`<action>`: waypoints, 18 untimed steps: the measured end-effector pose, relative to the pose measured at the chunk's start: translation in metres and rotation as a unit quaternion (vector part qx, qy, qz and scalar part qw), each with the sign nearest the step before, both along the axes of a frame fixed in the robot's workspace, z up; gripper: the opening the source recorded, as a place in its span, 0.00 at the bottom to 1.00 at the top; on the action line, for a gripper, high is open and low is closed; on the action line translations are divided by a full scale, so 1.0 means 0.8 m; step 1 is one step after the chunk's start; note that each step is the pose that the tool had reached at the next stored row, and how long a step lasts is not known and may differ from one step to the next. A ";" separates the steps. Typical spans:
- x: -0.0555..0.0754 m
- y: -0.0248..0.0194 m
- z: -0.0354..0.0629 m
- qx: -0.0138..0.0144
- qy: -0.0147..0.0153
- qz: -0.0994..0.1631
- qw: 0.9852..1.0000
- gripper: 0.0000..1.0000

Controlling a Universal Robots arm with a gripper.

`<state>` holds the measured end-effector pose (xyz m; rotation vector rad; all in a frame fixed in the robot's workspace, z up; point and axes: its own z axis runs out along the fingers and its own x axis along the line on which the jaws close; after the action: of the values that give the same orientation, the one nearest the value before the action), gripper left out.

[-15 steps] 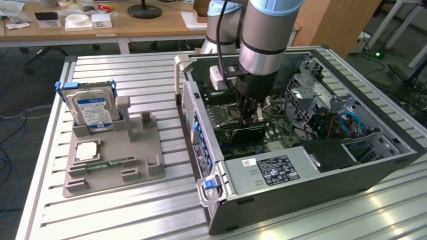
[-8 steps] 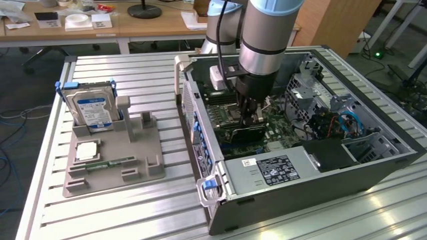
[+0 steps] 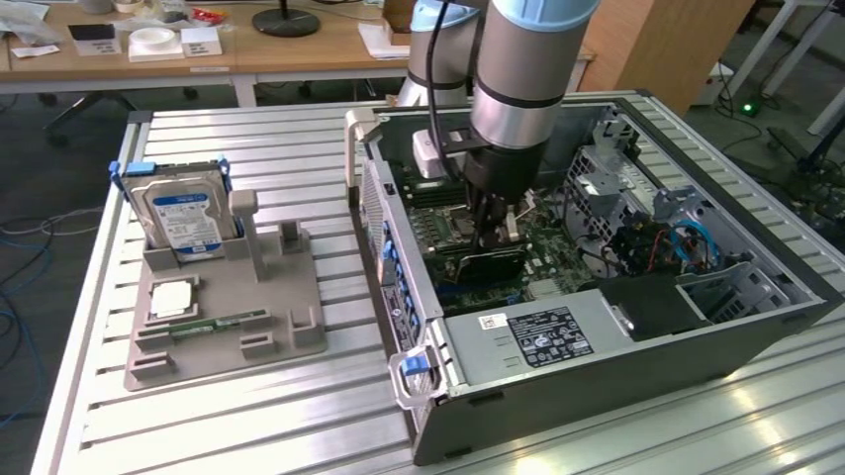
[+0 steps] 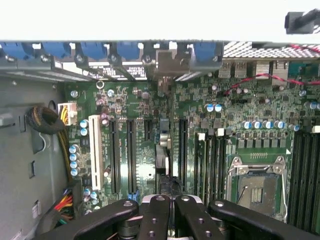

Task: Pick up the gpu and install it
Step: 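Press down on the gpu until it lock into place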

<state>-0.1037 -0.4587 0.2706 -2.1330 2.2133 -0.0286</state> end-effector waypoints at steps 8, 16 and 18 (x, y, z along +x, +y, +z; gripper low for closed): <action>-0.001 0.0000 0.000 0.003 0.020 0.000 1.000 0.10; -0.006 0.0000 0.012 0.004 0.022 0.000 1.000 0.10; -0.007 0.0001 0.012 0.004 0.022 0.000 1.000 0.10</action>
<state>-0.1089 -0.4586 0.2801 -2.1507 2.2336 0.0281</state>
